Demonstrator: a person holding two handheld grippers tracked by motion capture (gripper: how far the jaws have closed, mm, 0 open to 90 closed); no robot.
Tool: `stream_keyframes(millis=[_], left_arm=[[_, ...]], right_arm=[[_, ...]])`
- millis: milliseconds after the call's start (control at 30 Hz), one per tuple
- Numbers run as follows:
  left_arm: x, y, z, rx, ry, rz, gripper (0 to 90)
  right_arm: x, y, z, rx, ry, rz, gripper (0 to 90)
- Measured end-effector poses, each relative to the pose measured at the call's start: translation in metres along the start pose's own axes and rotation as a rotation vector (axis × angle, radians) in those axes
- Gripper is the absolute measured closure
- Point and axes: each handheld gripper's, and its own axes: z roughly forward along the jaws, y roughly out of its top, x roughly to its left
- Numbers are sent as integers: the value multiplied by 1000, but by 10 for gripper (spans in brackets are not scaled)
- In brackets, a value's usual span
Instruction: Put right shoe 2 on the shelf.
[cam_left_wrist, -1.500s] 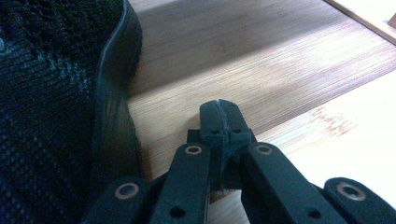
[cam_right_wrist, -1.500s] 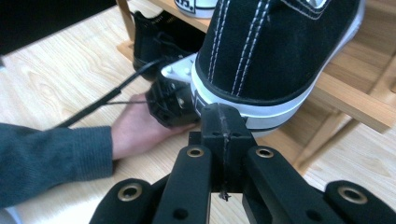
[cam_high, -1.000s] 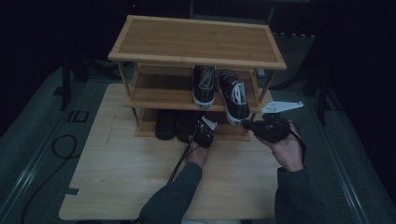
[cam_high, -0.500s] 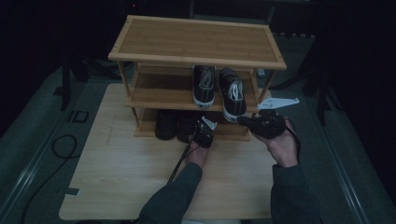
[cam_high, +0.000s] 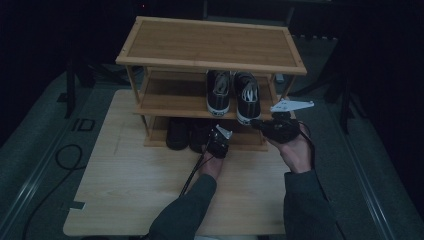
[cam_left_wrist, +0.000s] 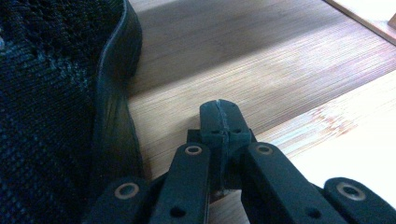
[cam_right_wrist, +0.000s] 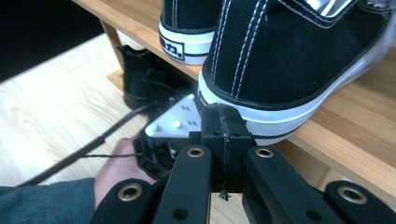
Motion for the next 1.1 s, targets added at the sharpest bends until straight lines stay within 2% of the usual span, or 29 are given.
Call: stream_keyframes(millis=[167,233,400,700,833,933,1000,1100], left_arm=[[-1,0,0,0,10,-10,900],[-1,0,0,0,10,-9,900],[-1,0,0,-1,12,-10,900],[-1,0,0,-1,13,-9,900],[-1,0,0,1,10,-10,900],[-1,0,0,1,7,-11,900],[-1,0,0,2,4,-9,900],[0,0,0,1,-1,-6,900]], right_arm=[[3,4,6,0,9,-10,900],[4,6,9,1,-5,-19,900],[1,7,15,7,10,-16,900],[0,9,18,9,2,-28,900],[-2,9,20,7,-5,-34,900],[-5,7,22,16,-33,-34,900],[-9,5,23,11,-14,-25,900],[-11,4,22,11,-25,-31,900]])
